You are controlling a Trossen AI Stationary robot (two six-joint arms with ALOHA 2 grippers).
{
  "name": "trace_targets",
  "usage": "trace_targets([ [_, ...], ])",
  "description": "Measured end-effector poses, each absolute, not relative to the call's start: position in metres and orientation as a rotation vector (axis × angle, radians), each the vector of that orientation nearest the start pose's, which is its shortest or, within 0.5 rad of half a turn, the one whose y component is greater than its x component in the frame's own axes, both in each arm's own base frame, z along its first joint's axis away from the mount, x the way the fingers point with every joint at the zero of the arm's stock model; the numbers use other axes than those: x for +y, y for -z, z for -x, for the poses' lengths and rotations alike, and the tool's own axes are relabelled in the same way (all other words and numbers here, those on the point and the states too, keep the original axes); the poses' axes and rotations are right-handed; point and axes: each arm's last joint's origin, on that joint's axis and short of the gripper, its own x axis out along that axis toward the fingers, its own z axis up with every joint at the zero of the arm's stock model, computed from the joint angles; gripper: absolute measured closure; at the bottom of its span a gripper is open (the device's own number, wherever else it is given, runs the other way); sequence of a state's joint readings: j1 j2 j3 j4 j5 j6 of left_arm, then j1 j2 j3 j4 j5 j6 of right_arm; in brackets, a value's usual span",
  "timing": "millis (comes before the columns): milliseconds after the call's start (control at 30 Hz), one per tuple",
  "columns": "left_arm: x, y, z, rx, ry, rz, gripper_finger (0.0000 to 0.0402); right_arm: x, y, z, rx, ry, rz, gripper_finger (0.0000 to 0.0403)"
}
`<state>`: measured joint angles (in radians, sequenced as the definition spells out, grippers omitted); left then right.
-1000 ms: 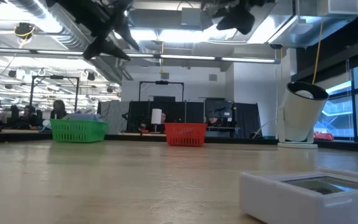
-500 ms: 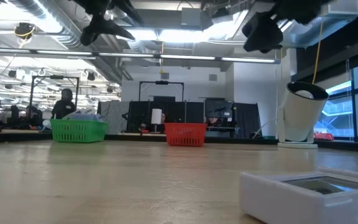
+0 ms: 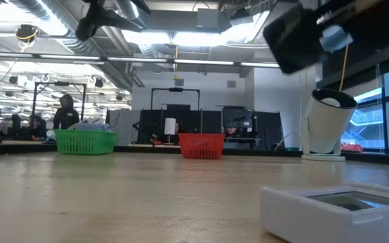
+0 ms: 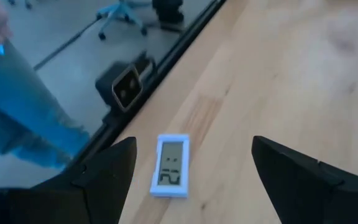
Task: Pick & Place Office items
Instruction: Put the white digital timer into the red bin
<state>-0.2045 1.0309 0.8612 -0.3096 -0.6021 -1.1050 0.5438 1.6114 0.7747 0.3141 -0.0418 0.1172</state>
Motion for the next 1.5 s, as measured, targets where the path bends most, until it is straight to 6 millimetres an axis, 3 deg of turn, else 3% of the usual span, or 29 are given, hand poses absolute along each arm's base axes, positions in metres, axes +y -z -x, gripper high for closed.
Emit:
trace_targets([
  [167,-0.031,-0.305,-0.216,0.182,-0.578,0.866,0.0229,0.187,-0.153,-0.292,0.616,-0.578,0.049,0.0082],
  [433,-0.03,-0.305,-0.215,0.196,-0.579,0.831,0.0229,0.209,-0.129,-0.311,0.648,-0.644,0.121,0.0082],
  [733,-0.03,-0.304,-0.215,0.199,-0.58,0.829,0.0229,0.215,-0.095,-0.309,0.739,-0.583,0.199,0.0082],
  [967,-0.031,-0.305,-0.215,0.199,-0.574,0.84,0.0229,0.218,-0.094,-0.308,0.712,-0.535,0.291,0.0089],
  [1200,-0.032,-0.305,-0.215,0.198,-0.574,0.839,0.0229,0.218,-0.093,-0.306,0.747,-0.564,0.228,0.0136],
  [1500,-0.031,-0.305,-0.215,0.2,-0.574,0.83,0.0229,0.217,-0.093,-0.306,0.758,-0.525,0.202,0.0231],
])
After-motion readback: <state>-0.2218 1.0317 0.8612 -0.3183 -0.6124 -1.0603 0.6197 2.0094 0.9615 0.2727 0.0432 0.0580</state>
